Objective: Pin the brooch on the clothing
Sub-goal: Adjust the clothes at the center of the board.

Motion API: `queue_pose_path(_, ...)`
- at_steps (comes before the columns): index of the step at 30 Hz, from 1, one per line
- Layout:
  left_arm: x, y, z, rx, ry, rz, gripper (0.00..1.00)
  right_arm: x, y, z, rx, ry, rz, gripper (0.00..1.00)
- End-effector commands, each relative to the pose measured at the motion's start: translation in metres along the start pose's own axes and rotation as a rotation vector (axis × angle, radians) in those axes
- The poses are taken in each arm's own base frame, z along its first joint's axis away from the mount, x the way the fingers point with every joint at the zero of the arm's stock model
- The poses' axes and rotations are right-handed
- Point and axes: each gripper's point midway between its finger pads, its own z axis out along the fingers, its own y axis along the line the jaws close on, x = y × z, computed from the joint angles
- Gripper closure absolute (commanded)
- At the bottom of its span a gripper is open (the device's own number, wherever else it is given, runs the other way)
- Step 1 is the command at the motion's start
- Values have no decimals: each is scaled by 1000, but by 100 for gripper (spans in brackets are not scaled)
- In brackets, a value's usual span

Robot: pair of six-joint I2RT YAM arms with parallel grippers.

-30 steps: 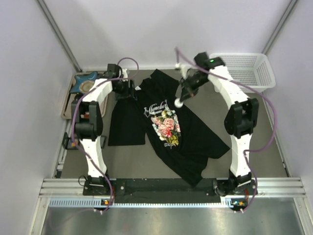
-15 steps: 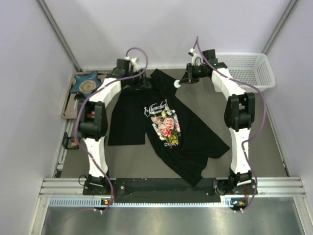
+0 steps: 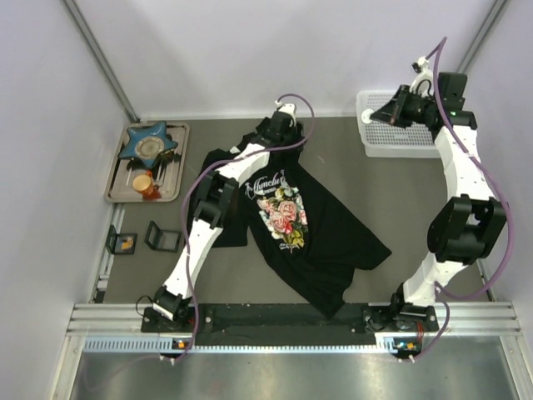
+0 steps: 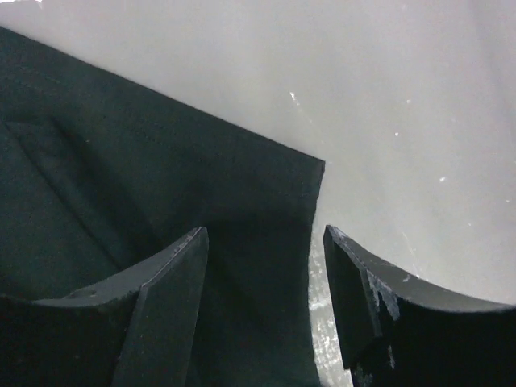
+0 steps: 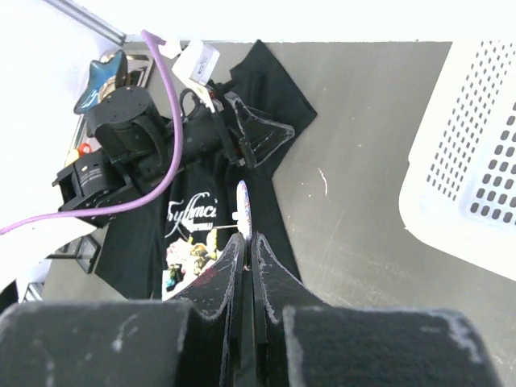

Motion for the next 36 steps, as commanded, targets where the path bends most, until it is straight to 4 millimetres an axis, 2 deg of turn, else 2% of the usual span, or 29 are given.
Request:
queue_pose_path(1,-41,22,3,-109,-141,8,34,5,-4,-3,-3,-1,42,100)
queue_pose_path(4,-15,17,12,-98,-83,23,35,2,-7,-3,2,-7,41,100)
queue_pose_path(7,16,6,19,-68,-9,31,42,-7,-13,-6,11,-24,49,100)
queue_pose_path(8,30,-8,20,-27,32,36,47,-9,-16,-7,16,-27,54,100)
queue_pose_path(9,37,-19,19,15,53,51,58,-13,-20,-10,19,-36,56,100)
queue_pose_path(10,39,-29,18,32,57,71,61,-15,-22,-12,23,-40,63,100)
queue_pose_path(12,55,-75,15,167,97,137,68,-18,-28,-15,30,-48,73,100)
queue_pose_path(16,83,-132,9,343,150,113,76,-16,-27,-19,29,-44,73,100)
queue_pose_path(19,103,-161,4,445,198,40,76,-13,-26,-21,26,-36,68,100)
queue_pose_path(20,116,-166,5,459,223,30,76,-12,-26,-21,28,-33,73,100)
queue_pose_path(21,118,-173,3,488,224,13,76,-12,-25,-21,19,-31,73,100)
queue_pose_path(26,142,-221,-22,662,303,-12,75,-11,-23,-19,7,-23,87,100)
queue_pose_path(28,144,-235,-33,707,330,-29,76,-12,-22,-19,1,-22,93,100)
queue_pose_path(30,137,-242,-45,731,341,-51,73,-14,-20,-17,-10,-22,95,100)
queue_pose_path(31,112,-246,-56,744,308,-59,70,-14,-18,-17,-14,-22,92,100)
queue_pose_path(32,102,-233,-54,727,292,-76,65,-17,-15,-17,-21,-26,84,100)
queue_pose_path(33,89,-227,-58,718,271,-95,53,-16,-11,-16,-33,-21,79,100)
queue_pose_path(34,49,-228,-77,735,202,-94,48,-15,-9,-15,-39,-18,72,100)
queue_pose_path(35,42,-202,-74,700,186,-117,43,-15,-7,-15,-42,-19,68,100)
queue_pose_path(36,21,-195,-81,695,120,-100,33,-13,-4,-14,-56,-11,65,100)
